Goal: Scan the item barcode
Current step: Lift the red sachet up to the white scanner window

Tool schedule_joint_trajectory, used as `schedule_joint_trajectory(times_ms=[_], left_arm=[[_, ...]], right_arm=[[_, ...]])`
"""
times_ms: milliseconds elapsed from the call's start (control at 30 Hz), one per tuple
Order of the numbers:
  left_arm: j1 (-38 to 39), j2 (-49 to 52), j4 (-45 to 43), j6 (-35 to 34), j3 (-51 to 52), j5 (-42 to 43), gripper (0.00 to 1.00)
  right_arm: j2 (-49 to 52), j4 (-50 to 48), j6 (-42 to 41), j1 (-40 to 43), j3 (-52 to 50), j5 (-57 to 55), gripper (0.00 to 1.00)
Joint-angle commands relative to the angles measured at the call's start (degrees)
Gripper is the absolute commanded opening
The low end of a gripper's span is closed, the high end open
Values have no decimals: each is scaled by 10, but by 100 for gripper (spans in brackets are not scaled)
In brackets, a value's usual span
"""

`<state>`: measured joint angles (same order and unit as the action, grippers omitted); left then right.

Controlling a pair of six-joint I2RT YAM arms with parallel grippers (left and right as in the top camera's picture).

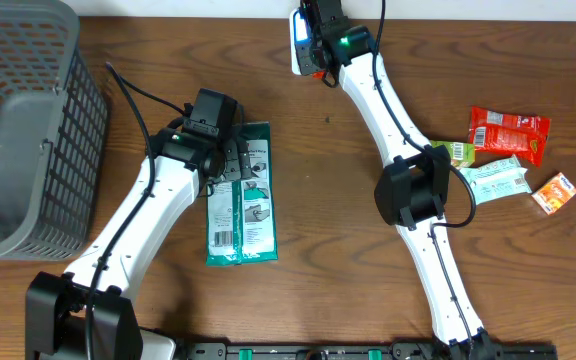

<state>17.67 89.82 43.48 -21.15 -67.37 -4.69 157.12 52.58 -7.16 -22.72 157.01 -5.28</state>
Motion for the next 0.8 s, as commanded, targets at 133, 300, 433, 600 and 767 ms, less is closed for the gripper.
schedule_joint_trajectory(times_ms=[133,300,433,600,767], left_arm=[[-2,4,2,-1,-3,-5,93],[-2,4,2,-1,-3,-5,93],[-2,4,2,-1,-3,-5,93],[-2,4,2,-1,-3,-5,93],[-2,4,2,-1,-3,-5,93]], right_arm=[[-4,-15,-6,5,-43,-9,1],[-5,-26,-10,10,-55,-9,1],[-21,-22,-10,14,-51,-6,1],[-110,16,-9,19,-51,-4,1],[-259,120,-3,34,-51,-5,1]])
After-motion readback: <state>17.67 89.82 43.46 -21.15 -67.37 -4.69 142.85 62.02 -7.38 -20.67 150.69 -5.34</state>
